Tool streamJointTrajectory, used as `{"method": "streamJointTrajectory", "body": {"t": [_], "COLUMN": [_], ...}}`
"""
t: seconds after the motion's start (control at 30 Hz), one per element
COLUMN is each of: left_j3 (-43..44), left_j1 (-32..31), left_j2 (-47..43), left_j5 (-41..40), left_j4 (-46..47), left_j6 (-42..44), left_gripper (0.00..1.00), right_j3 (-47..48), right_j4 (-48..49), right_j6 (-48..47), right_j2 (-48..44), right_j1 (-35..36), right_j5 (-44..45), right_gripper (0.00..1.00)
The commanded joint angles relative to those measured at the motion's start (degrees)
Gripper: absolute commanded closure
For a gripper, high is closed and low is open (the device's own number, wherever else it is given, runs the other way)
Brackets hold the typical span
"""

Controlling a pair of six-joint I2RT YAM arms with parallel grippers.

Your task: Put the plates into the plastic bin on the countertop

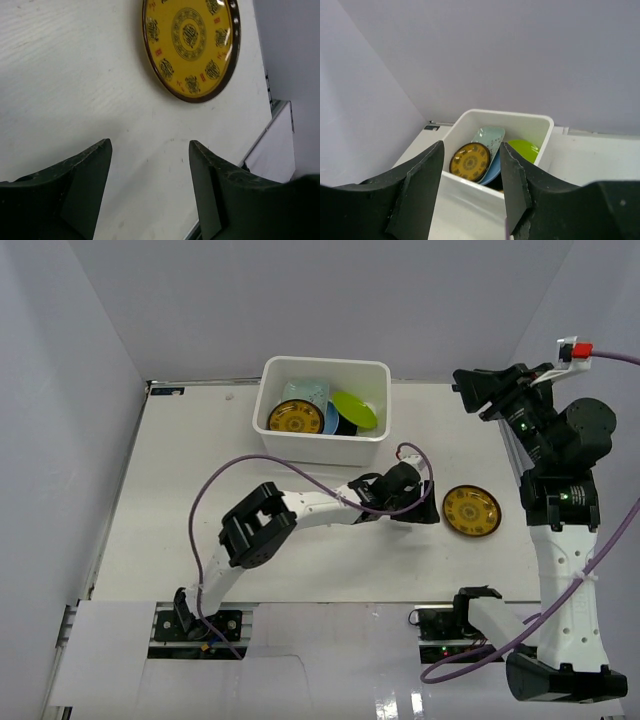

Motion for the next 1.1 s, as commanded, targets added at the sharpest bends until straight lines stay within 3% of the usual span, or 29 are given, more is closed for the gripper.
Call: {"method": "streamJointTrajectory", "body": {"t": [0.0, 0.3, 0.4, 0.5, 0.53, 0.63, 0.9, 1.07], "left_j3": [7.60, 19.29, 22.29, 23.87, 24.22, 24.49, 5.10, 1.64], "left_j1": [0.12, 0.12, 0.12, 0.12, 0.21, 0.21, 2.66, 10.47], "left_j2": [7.19, 21.18, 24.61, 26.20, 26.37, 25.68, 5.22, -11.84], "left_j5": [0.27, -0.34, -0.87, -2.10, -2.36, -2.63, -0.78, -2.36], "left_j4": [-0.34, -1.57, -2.28, -2.37, -2.28, -2.28, 10.89, 8.54], "left_j6": [-3.68, -7.72, -9.13, -9.92, -9.83, -8.69, -1.24, 5.02], "left_gripper": [0.28, 0.38, 0.50, 0.71, 0.83, 1.00, 1.00, 1.00], "right_j3": [-6.42, -18.56, -19.18, -19.62, -19.88, -20.32, -15.58, -13.99], "right_j4": [-0.47, 8.15, 8.06, 8.85, 9.20, 10.08, 12.10, 19.21], "right_j6": [1.20, 7.62, 7.27, 7.97, 8.23, 9.20, 11.30, 17.45], "right_j2": [-0.70, -5.89, -6.24, -6.68, -6.77, -7.12, -7.82, -8.35], "right_j1": [-0.12, -0.03, 0.06, 0.06, 0.06, 0.15, 0.15, 0.15], "right_j5": [-4.24, -9.43, -9.35, -9.43, -9.61, -10.05, -10.83, -16.63], "right_gripper": [0.46, 0.48, 0.48, 0.48, 0.49, 0.49, 0.49, 0.49]}}
